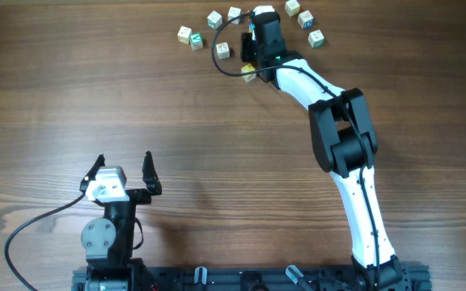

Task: Form a tower
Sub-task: 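Carry the yellow M block and stack it on the red M block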

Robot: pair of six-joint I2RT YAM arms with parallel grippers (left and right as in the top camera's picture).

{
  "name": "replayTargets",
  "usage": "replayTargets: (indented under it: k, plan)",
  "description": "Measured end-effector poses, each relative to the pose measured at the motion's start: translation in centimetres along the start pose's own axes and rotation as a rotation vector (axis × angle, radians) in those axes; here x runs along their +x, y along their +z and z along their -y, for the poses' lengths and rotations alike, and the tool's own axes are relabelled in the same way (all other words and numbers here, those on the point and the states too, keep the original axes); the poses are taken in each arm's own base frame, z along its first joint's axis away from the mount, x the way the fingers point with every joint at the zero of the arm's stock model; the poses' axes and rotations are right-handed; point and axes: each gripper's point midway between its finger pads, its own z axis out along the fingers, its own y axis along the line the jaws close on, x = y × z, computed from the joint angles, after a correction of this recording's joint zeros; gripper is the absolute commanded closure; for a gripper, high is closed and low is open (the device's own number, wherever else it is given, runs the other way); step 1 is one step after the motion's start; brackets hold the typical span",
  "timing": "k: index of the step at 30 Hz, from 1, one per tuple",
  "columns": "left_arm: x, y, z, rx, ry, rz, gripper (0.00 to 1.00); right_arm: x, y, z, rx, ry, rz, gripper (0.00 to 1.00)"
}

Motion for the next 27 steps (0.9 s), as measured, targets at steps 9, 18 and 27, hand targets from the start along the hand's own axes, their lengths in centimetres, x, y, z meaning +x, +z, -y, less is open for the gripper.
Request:
replayTargets:
  k: [9,18,27]
  plan:
    - [0.0,0.0,0.0,0.000,0.000,0.000,0.00,-0.7,-6.7,0.5,0.063,-0.040,-0.185,0.82]
    - [0.0,0.0,0.0,0.000,0.000,0.000,0.00,-15.7,-47.6,1.5,0.097,-0.009,0.129,0.79]
    - [0.0,0.0,0.0,0.000,0.000,0.000,0.00,-4.2,-53.7,6.4,0.303,0.159,-0.170,0.84]
